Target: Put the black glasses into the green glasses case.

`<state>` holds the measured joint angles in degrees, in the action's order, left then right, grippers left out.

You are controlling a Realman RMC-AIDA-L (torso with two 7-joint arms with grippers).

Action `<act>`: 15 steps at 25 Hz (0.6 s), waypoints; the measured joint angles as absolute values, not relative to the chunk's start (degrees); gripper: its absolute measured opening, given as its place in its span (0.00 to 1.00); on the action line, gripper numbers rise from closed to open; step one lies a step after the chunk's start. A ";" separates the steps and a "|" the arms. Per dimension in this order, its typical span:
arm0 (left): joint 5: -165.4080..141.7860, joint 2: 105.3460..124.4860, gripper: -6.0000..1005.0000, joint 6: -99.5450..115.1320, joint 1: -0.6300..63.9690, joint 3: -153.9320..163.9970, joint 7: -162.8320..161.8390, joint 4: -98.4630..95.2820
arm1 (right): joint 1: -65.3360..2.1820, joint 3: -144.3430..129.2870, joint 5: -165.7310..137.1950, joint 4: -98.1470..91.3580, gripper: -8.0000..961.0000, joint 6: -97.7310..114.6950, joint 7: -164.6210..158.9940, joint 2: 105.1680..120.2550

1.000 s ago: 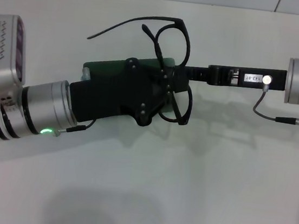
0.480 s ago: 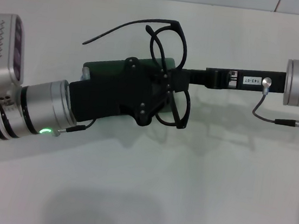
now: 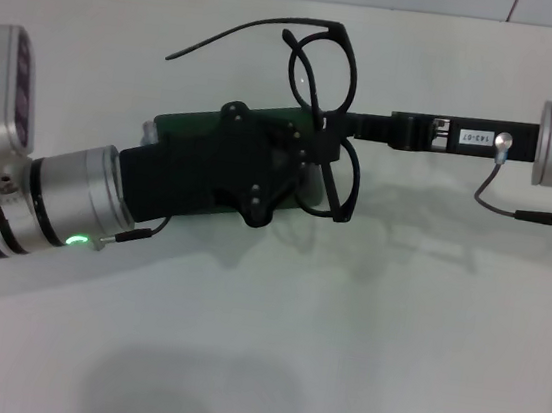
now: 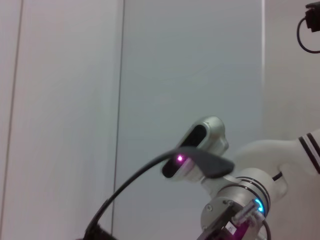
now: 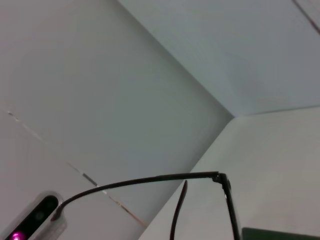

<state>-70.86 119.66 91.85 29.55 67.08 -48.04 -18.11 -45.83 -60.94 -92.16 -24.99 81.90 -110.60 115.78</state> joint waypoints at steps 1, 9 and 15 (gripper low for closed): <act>-70.85 119.64 0.03 91.85 29.38 66.86 -48.05 -18.11 | -45.73 -60.93 -91.97 -25.01 0.08 81.87 -110.46 115.69; -68.88 119.56 0.03 91.79 28.67 66.29 -47.88 -18.09 | -45.43 -60.90 -91.56 -25.05 0.08 81.72 -109.64 115.58; -68.92 119.43 0.03 91.76 28.68 66.02 -48.13 -18.16 | -45.17 -60.90 -91.44 -25.05 0.09 82.03 -109.55 115.58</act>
<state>-68.92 119.43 91.76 28.68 66.02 -48.13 -18.16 -45.17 -60.90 -91.44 -25.05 82.03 -109.55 115.58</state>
